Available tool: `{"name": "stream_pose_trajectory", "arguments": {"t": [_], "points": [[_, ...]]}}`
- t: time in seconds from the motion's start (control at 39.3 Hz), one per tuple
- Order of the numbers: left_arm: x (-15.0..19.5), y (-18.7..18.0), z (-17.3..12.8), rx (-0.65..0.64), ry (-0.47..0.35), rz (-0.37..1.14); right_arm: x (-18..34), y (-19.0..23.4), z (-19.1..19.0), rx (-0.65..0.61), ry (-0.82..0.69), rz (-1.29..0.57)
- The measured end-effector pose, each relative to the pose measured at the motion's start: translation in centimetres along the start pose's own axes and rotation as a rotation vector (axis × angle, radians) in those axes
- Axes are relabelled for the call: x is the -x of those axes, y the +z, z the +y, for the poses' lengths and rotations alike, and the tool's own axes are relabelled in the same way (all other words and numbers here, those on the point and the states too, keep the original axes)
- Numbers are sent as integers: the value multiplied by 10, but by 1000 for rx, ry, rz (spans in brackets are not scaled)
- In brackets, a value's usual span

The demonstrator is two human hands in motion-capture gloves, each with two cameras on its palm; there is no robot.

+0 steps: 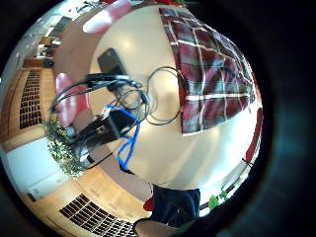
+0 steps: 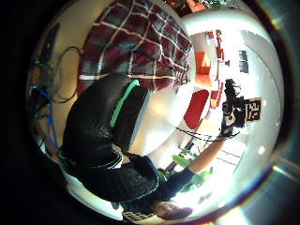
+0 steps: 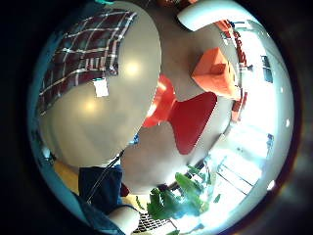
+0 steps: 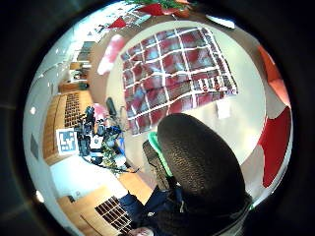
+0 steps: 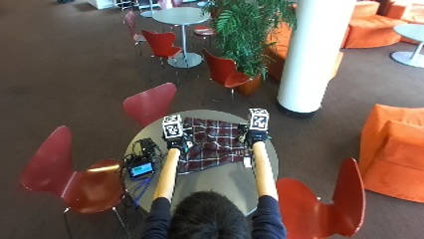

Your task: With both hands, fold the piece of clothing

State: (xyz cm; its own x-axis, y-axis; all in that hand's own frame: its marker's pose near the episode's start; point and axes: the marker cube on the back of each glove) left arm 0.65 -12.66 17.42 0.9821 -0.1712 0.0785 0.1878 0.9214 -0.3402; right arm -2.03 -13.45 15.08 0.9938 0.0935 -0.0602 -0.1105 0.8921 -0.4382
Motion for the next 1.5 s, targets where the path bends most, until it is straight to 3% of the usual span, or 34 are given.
{"name": "stream_pose_trajectory", "arguments": {"t": [0.05, 0.1, 0.23, 0.3, 0.38, 0.56, 0.66, 0.79, 0.84, 0.89, 1.02, 1.12, 1.19, 1.37, 1.5], "points": [[0, 17, 2, 104, -33, 3, 1, 12, -9, 37, -16, 10], [-3, 33, 4, 193, -14, 11, 2, 24, -17, 75, -31, 30], [-4, 73, -9, 306, 2, -46, -2, 59, -28, 233, -27, 131], [-5, 90, -12, 381, 52, -56, -2, 71, -41, 206, -42, 166], [-7, 98, -11, 414, 99, -55, -2, 80, -51, 202, -65, 180], [-4, 100, -13, 441, 72, -125, -2, 93, -56, 321, -42, 223], [-3, 98, -12, 468, 52, -164, -3, 94, -59, 329, 12, 250], [-6, 99, -12, 526, 103, -182, -4, 100, -61, 403, 19, 263], [-7, 102, -13, 534, 68, -217, -5, 102, -62, 438, 34, 275], [-8, 107, -18, 504, 61, -257, -6, 104, -67, 434, 16, 284], [-18, 121, -38, 367, 199, -319, -9, 109, -79, 415, 4, 286], [-15, 122, -33, 389, 151, -340, -7, 112, -69, 520, -40, 269], [-11, 121, -29, 373, 120, -309, -4, 115, -74, 459, -117, 241], [-9, 120, -30, 58, 181, -303, -5, 117, -84, 266, -36, 256], [-17, 120, -28, -103, 257, -373, -4, 123, -69, 223, 22, 305]]}}
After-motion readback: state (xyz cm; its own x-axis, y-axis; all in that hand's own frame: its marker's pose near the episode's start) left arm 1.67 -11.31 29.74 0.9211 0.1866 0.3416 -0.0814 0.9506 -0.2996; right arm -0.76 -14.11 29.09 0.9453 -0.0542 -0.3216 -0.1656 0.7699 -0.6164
